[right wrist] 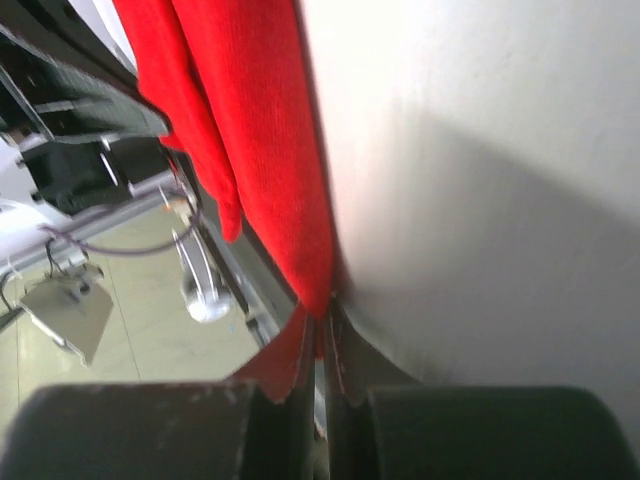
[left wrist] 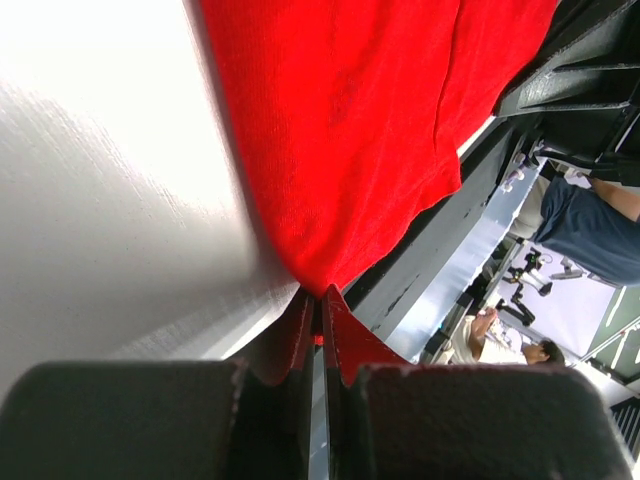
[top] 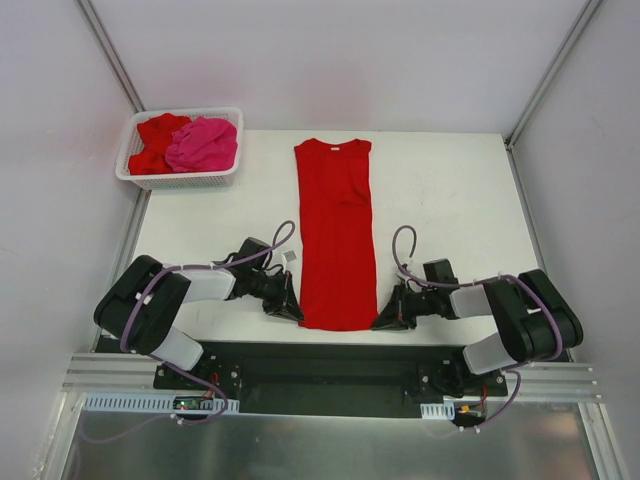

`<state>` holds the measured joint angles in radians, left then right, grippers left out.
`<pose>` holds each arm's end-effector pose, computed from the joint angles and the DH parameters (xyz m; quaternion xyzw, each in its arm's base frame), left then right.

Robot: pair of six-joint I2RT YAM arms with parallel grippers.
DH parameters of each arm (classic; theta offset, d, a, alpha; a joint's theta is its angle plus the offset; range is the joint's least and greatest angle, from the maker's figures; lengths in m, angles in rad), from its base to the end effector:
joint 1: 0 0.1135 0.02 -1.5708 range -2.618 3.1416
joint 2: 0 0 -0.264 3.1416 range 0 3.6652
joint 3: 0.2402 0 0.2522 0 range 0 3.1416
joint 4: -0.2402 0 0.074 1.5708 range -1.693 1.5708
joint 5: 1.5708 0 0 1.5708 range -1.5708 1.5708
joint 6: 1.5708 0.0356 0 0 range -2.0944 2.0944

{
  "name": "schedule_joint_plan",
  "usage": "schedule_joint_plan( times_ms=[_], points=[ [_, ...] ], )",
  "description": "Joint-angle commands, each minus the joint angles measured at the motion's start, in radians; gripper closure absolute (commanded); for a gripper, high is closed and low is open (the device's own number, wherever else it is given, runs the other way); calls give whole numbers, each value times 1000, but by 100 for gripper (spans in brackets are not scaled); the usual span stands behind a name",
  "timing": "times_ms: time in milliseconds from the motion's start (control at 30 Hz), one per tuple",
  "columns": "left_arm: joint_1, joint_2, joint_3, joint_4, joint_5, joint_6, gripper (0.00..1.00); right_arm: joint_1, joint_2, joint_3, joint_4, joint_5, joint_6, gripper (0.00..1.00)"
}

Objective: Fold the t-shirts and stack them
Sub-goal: Grab the bottom of the folded rectangular tshirt with both arms

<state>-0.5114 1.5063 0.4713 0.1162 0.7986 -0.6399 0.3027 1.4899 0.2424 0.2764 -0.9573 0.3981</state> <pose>0.1965 -0.1395 0.1184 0.0682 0.8790 -0.4696 0.0470 0.1695 0.0834 0.0854 -0.0954 0.8535 0.5033 0.0952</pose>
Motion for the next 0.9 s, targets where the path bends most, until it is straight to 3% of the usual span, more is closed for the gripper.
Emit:
schedule_joint_plan(
  times_ms=[0, 433, 867],
  points=[
    [-7, -12, 7, -7, -6, 3, 100, 24, -57, 44, -153, 38, -68, 99],
    [-16, -138, 0, -56, 5, -32, 100, 197, -137, 132, -331, 81, -93, 99],
    [-53, -265, 3, -263, -1, 8, 100, 223, -293, 218, -649, 166, -191, 99]
  ],
)
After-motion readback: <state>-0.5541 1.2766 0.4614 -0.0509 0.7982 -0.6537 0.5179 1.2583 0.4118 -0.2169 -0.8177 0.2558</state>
